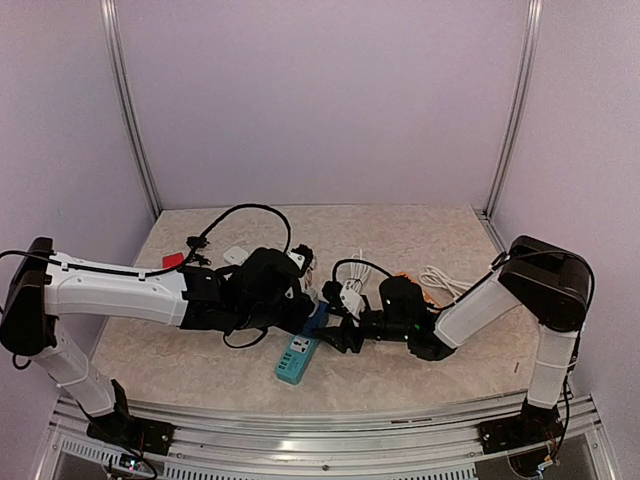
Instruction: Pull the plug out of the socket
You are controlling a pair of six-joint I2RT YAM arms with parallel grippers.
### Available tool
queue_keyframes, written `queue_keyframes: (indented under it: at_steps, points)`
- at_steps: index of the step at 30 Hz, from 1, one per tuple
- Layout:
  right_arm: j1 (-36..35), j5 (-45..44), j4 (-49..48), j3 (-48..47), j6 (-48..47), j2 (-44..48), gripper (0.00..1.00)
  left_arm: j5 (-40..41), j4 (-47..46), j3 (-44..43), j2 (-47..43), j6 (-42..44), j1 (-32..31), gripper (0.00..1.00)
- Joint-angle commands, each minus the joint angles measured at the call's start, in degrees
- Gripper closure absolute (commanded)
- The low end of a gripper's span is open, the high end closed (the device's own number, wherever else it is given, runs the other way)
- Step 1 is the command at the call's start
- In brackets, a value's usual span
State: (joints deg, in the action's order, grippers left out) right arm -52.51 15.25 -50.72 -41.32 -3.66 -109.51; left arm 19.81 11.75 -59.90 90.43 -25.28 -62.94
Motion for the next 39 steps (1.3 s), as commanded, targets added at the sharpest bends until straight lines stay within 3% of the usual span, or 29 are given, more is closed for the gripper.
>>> queue_keyframes:
  at_steps: [1, 36, 39]
  points:
    - [-0.2, -1.4, 3.9, 0.0, -0.1, -2.5, 0.66, 2.0, -5.2, -1.3, -3.2, 1.2, -1.0, 0.93]
    - [-0.2, -1.3, 3.3, -1.0, -0.1, -7.5, 0.72, -4.3, -10.9, 1.4, -8.8, 1.9, -0.5, 0.95]
    - [-0.1, -1.3, 3.1, -0.7, -0.1, -7.0, 0.7, -3.6, -10.4, 1.4, -9.2, 2.0, -0.3, 0.95]
